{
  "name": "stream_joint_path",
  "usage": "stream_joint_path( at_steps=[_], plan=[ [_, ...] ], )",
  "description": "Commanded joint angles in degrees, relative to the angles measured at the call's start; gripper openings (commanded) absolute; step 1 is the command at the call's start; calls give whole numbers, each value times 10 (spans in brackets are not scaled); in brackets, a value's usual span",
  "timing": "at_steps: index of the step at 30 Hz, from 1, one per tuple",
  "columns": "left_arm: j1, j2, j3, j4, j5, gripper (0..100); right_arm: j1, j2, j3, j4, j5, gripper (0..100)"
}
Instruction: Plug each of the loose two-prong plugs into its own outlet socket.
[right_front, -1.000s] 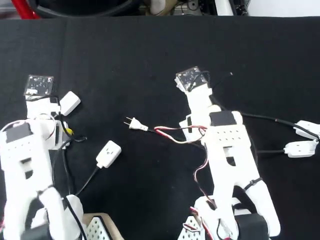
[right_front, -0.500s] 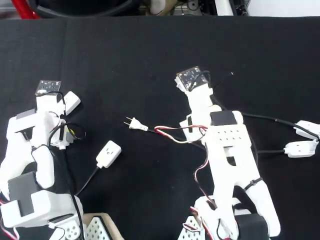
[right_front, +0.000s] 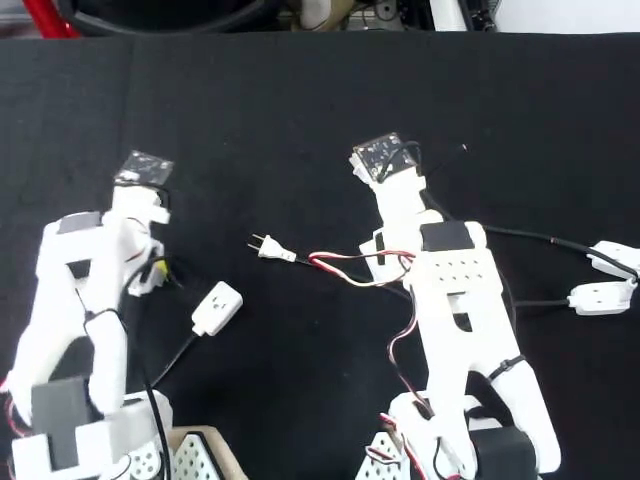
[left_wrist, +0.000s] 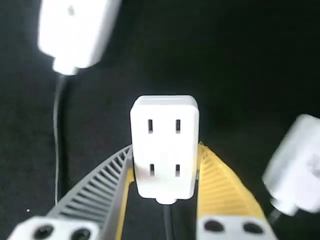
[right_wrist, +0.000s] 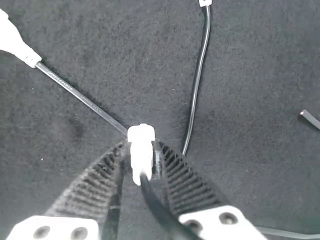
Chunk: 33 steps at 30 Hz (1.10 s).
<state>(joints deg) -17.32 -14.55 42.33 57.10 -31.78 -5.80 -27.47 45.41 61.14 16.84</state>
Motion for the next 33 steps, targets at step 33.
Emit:
stream_joint_path(
  at_steps=[33],
  plan=[
    [495, -107, 140, -101, 52, 37, 81, -3, -58, 24, 0, 12]
  ],
)
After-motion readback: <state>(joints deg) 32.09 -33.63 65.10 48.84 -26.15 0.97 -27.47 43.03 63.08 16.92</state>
